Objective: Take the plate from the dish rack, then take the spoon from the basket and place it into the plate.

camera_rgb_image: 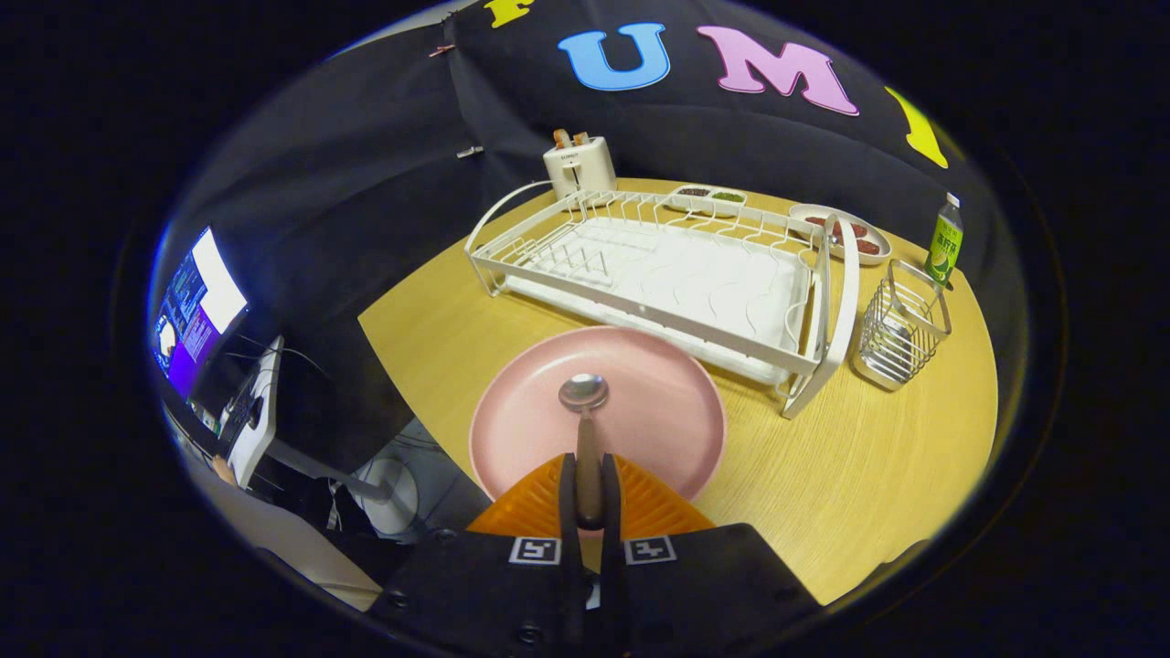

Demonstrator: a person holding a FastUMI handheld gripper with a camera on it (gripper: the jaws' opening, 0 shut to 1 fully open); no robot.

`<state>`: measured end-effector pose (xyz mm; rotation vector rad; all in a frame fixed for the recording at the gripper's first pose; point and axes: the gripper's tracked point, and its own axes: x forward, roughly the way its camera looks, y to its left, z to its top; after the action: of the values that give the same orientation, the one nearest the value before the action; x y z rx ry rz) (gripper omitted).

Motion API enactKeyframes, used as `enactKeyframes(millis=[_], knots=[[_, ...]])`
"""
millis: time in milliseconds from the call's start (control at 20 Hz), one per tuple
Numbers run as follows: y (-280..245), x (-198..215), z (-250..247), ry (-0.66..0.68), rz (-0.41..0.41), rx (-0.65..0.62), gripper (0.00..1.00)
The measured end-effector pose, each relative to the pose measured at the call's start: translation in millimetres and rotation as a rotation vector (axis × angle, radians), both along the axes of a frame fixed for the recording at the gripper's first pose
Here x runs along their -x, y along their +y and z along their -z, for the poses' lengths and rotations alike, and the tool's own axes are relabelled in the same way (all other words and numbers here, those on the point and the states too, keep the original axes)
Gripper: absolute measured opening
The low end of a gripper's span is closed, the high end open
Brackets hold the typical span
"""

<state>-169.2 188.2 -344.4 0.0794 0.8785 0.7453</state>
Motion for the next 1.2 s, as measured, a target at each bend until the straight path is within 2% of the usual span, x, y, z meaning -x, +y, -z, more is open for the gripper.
enactKeyframes(millis=[200,350,400,450,500,550,600,800,1000,1200], knots=[[-8,6,32,0.002,-0.028,0.095,0.14],[-7,8,33,0.003,-0.017,0.093,0.18],[-9,7,31,0.0,-0.009,0.091,0.29],[-8,5,32,-0.002,-0.004,0.09,0.35],[-9,2,29,-0.009,0.004,0.088,0.47],[-9,-1,27,-0.01,0.009,0.084,0.53],[-10,-2,25,-0.011,0.015,0.081,0.65],[-15,-13,7,-0.037,0.061,0.055,0.88],[-30,-42,-37,-0.131,0.149,0.039,1.0],[-62,-88,-103,-0.285,0.273,0.043,0.99]])
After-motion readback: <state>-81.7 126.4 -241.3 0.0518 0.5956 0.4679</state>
